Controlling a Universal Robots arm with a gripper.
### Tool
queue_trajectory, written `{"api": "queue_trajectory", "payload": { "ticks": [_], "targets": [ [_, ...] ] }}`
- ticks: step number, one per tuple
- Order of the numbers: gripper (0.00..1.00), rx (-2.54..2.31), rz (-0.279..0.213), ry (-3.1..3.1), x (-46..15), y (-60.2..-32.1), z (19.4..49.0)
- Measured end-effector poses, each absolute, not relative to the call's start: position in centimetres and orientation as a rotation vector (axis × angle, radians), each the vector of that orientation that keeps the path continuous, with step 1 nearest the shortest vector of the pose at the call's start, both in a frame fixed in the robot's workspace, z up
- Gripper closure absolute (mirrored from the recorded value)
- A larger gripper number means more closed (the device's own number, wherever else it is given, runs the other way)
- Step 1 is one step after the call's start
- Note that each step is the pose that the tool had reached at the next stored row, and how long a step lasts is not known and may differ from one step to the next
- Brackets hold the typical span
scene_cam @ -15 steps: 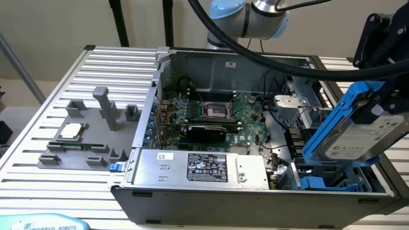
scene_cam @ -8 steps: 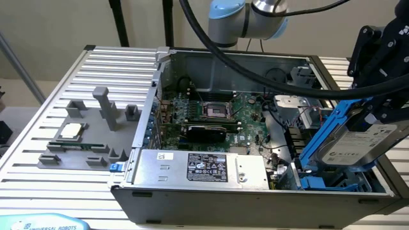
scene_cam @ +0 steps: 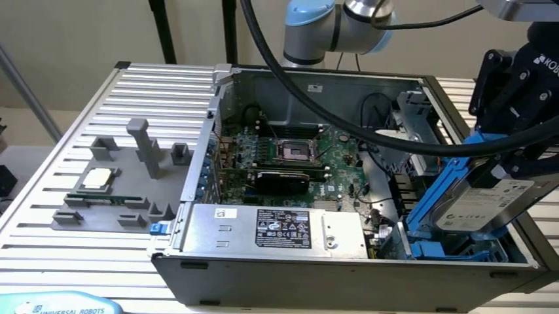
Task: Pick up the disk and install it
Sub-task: 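Insert the disk into the insertion slot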
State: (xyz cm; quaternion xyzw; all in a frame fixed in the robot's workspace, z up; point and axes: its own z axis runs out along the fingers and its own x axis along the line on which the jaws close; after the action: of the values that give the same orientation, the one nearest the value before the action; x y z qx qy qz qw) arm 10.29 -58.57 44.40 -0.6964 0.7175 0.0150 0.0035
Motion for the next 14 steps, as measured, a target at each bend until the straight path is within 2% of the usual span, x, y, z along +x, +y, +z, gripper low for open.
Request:
{"api": "queue_trajectory", "payload": {
  "ticks": [14],
  "targets": [
    [0.67,-2.188,0.055,2.254,10.6,-58.4,42.9]
  ]
}}
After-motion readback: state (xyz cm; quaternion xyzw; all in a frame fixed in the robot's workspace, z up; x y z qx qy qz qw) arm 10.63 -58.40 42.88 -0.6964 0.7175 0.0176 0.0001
